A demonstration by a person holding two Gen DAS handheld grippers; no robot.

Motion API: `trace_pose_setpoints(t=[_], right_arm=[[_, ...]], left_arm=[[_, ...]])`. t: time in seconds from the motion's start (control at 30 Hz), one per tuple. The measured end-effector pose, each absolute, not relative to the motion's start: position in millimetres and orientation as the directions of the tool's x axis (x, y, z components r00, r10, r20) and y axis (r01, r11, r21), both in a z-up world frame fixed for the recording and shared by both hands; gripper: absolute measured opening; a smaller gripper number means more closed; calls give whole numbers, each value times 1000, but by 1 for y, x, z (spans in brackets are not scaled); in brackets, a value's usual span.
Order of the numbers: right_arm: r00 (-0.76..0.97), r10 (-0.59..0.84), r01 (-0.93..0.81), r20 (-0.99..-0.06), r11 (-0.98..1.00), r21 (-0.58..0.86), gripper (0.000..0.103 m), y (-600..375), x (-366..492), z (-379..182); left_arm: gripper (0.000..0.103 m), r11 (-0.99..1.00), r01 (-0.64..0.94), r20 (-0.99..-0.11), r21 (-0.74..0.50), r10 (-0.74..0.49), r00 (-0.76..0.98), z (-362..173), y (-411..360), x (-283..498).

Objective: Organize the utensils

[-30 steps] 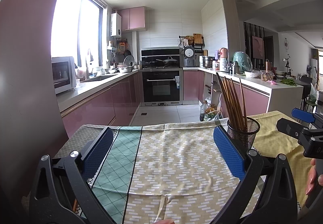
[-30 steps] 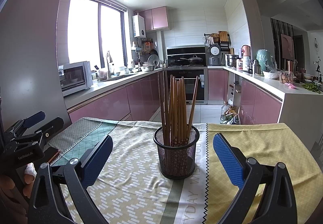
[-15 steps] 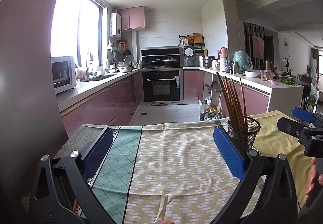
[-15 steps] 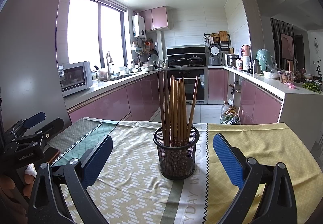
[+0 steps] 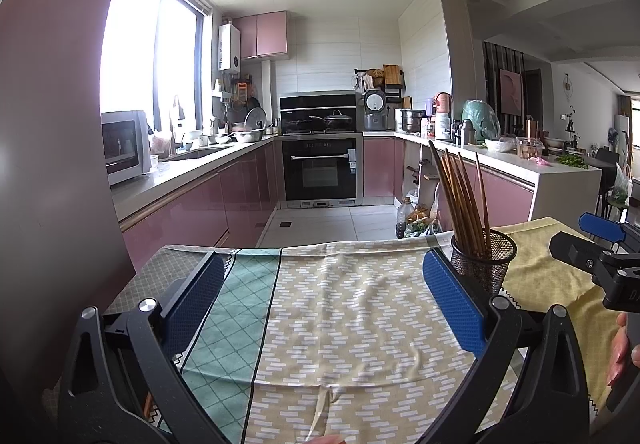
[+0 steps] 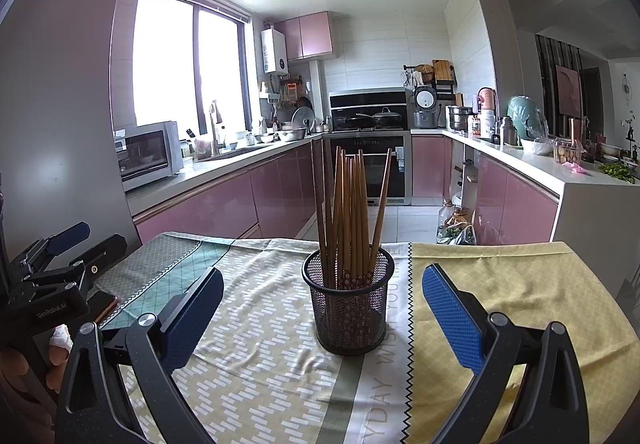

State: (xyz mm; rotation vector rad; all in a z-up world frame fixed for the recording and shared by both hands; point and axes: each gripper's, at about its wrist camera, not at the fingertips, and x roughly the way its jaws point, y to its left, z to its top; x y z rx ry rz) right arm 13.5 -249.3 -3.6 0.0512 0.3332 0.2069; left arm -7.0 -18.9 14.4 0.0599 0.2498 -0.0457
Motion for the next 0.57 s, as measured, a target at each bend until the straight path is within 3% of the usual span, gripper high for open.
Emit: trace_pose_setpoints(t=[0.27,0.4,0.47,0.57], right_arm=[[924,207,-190,-322,978,84,96,-250,14,-5],[922,183,-169,-341,983,71,96,-254,17,-12],[912,175,-156,-372,984,80,96,-264,23,-19],[863,120,-91,-491,992,83,96,-292,45,-39]], left_arm=[[98,996,46,-245,72,-27,969,10,-24,-8],[98,997,60,-288,54,-42,957,5,-24,-3],[98,997,68,-332,45,-49,942,1,-22,5],[98,998,39,-402,46,-17,915,-10,-15,22]])
